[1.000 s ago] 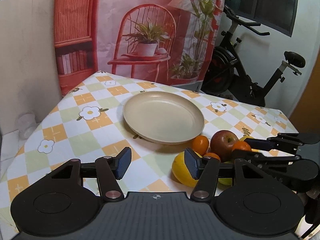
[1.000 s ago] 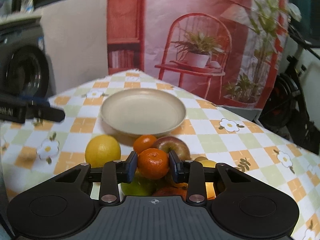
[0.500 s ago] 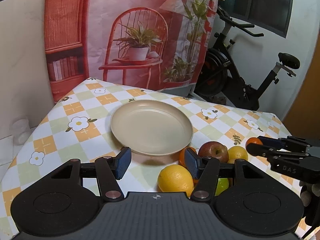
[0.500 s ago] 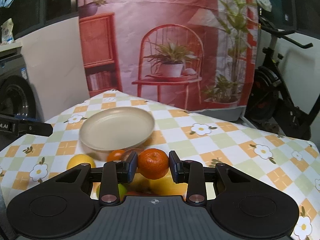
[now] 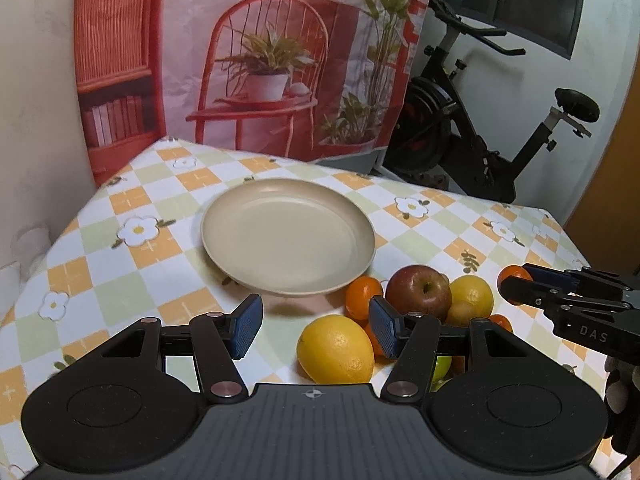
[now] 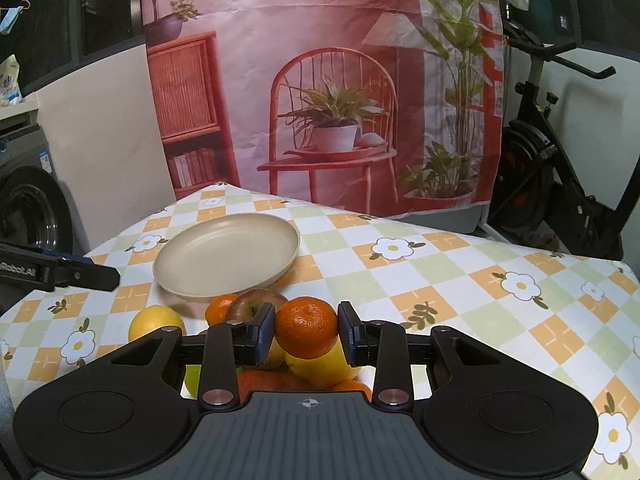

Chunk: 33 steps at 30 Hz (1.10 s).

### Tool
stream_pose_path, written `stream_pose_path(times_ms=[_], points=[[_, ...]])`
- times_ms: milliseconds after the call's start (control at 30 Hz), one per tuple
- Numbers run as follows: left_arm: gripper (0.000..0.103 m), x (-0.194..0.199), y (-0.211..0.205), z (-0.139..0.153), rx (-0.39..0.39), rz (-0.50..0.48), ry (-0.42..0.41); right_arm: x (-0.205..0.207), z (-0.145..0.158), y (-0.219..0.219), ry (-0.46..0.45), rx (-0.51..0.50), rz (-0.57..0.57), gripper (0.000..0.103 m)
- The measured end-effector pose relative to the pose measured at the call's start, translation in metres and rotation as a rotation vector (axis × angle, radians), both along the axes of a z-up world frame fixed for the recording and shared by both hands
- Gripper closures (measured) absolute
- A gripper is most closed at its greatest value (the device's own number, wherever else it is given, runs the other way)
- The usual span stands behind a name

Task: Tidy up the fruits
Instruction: 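Close left tool on the lemon and lift while right tool grips the tangerine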

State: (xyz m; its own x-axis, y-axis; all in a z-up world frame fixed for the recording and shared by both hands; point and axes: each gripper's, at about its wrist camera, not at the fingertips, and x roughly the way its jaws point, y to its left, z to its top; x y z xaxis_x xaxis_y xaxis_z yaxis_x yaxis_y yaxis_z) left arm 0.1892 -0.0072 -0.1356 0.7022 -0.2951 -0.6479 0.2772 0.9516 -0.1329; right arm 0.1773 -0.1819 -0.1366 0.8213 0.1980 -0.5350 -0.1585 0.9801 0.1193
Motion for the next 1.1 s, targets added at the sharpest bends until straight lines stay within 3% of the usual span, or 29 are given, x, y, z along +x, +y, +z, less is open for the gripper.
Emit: stream_pose_path(times_ms=[800,1100], points=[[0.036,0.034,-0.019,-0.058,-0.11,0.057,0.177,0.0,-0.01,0.004,0.006,0.024,-0.014,0.072],[0.042,0.034,-0.013,-0.069,-0.134,0.063,0.206,0.0,-0.011,0.003,0.005,0.025,-0.017,0.072]])
